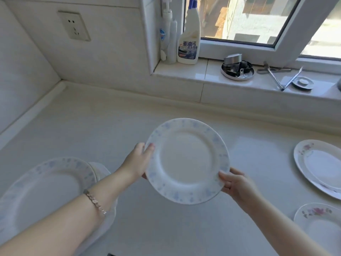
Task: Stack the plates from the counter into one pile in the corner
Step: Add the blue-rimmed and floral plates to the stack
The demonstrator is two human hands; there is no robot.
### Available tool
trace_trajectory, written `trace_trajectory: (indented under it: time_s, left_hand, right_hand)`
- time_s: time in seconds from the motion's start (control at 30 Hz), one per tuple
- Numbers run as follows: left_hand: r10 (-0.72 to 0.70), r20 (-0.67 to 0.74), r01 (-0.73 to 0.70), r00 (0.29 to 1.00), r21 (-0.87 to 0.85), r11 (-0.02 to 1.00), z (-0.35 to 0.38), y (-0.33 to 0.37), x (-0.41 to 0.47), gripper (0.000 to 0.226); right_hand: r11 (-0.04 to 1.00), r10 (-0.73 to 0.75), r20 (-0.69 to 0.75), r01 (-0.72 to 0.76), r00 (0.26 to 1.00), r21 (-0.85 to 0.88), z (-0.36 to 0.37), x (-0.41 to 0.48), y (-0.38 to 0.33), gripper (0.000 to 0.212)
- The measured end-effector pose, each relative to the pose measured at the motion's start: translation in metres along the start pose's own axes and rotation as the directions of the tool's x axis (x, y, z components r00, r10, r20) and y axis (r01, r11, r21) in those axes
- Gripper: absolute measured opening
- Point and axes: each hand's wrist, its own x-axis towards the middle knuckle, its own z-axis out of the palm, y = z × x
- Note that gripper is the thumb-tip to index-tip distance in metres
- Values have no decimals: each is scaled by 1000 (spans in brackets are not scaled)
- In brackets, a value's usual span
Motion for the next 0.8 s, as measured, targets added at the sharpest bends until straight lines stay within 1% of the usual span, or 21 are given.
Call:
trace_trajectory:
  time_s: [0.03,0.07,0.1,0.13,0.2,0.23,0.27,0.33,0.4,0.43,0.53,0.6,0.67,0.8]
  left_hand:
    - [48,-100,-32,994,154,988,-15,-7,-3,25]
    - [83,-193,-27,978,279,960,-32,-16,-7,29]
    - [101,-253,-8,962,344,939,-50,-26,-11,32]
    - [106,-282,7,954,372,928,-69,-36,-15,34]
    - [98,-305,35,947,403,915,-103,-57,-28,37]
    - [89,-322,49,942,398,916,-118,-67,-36,38]
    - [78,-344,66,936,388,919,-133,-77,-44,39]
    - [73,-417,116,906,410,905,-160,-95,-58,40]
    - [83,-499,184,862,463,867,-187,-115,-70,43]
    - [78,-527,220,846,479,850,-200,-124,-74,44]
    - [49,-544,304,838,539,786,-227,-152,-84,47]
    - [49,-534,316,844,569,760,-236,-167,-87,48]
    - [48,-526,311,849,572,759,-241,-180,-88,43]
    - [66,-541,304,839,565,767,-246,-194,-86,40]
  right_hand:
    - [998,-2,55,5,999,-57,18,-6,-2,20]
    - [993,-14,94,25,995,-114,37,-11,-4,20]
    - [984,-37,122,57,992,-170,55,-15,-6,20]
    - [968,-68,145,100,987,-229,73,-18,-7,21]
    - [904,-136,193,201,972,-376,109,-22,-3,21]
    - [842,-166,213,251,963,-478,127,-23,2,19]
    - [756,-191,234,295,953,-584,144,-24,9,18]
    - [589,-202,291,353,935,-726,173,-25,26,15]
    - [483,-163,362,394,918,-782,200,-26,45,15]
    - [446,-126,388,402,913,-800,212,-27,54,16]
    - [390,-29,401,380,916,-839,241,-23,82,24]
    - [328,-4,381,361,925,-873,253,-20,98,29]
    - [240,-2,360,350,933,-906,262,-20,112,30]
    - [71,-36,343,344,939,-936,272,-20,123,24]
